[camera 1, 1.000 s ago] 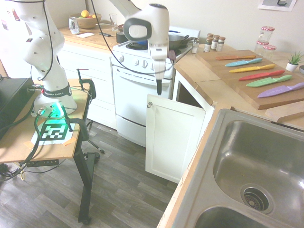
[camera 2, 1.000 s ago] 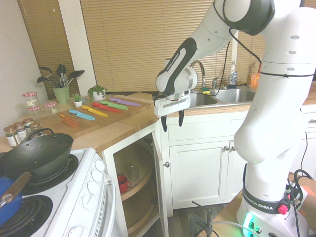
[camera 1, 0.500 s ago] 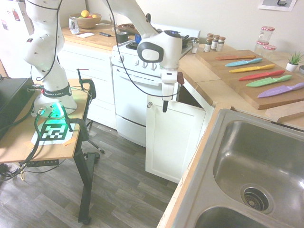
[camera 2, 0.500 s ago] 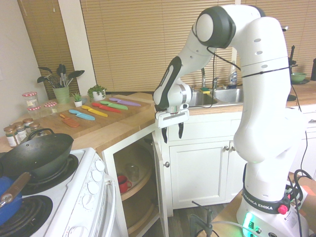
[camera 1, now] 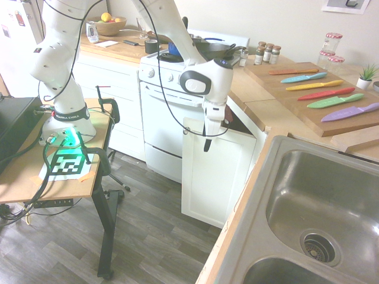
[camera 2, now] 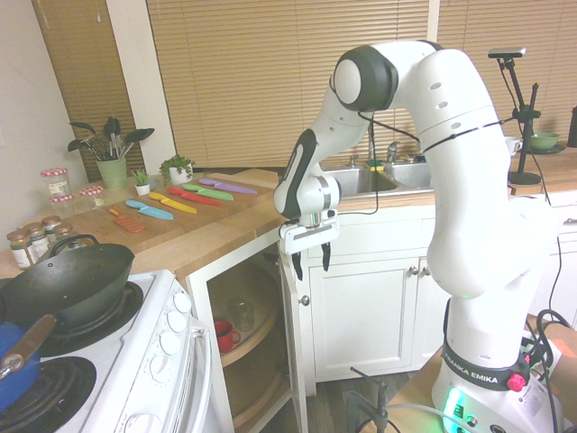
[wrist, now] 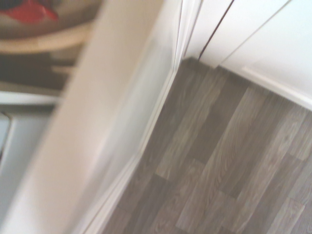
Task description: Close the cabinet
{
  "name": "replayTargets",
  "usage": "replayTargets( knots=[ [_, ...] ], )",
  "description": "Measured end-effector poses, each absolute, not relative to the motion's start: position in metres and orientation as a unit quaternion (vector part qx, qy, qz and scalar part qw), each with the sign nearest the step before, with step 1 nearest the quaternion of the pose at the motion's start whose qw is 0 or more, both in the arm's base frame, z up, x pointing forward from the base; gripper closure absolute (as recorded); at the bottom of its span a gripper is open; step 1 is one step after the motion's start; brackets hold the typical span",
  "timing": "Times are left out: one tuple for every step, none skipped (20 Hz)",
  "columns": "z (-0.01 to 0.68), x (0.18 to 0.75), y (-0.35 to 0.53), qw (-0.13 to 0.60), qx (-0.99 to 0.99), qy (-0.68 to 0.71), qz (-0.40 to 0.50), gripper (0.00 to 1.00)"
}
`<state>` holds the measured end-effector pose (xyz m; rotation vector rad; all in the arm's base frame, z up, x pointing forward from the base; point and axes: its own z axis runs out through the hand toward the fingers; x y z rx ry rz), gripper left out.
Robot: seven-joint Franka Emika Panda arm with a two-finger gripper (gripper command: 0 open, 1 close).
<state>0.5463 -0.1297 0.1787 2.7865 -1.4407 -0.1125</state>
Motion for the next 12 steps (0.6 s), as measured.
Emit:
replayTargets(
  knots=[
    [0.1739,0.5461,-0.1278,0.002,0.890,-0.455,-0.036,0.00],
    [0.1710,0.5467,-0.1258,0.003,0.892,-0.451,-0.034,1.00],
    [0.1698,0.5472,-0.1238,0.002,0.894,-0.447,-0.030,1.00],
    [0.1694,0.5473,-0.1224,0.001,0.896,-0.444,-0.027,1.00],
    [0.1694,0.5476,-0.1215,0.000,0.897,-0.442,-0.022,1.00],
    [0.1691,0.5474,-0.1211,0.000,0.897,-0.441,-0.020,1.00],
    [0.1688,0.5471,-0.1208,-0.001,0.898,-0.440,-0.018,1.00],
    [0.1684,0.5467,-0.1205,-0.001,0.898,-0.439,-0.016,1.00],
    [0.1683,0.5467,-0.1203,-0.001,0.899,-0.439,-0.015,1.00],
    [0.1685,0.5469,-0.1198,-0.002,0.899,-0.437,-0.015,1.00],
    [0.1685,0.5471,-0.1193,-0.002,0.900,-0.437,-0.014,1.00],
    [0.1687,0.5473,-0.1191,-0.002,0.900,-0.436,-0.014,1.00]
  ],
)
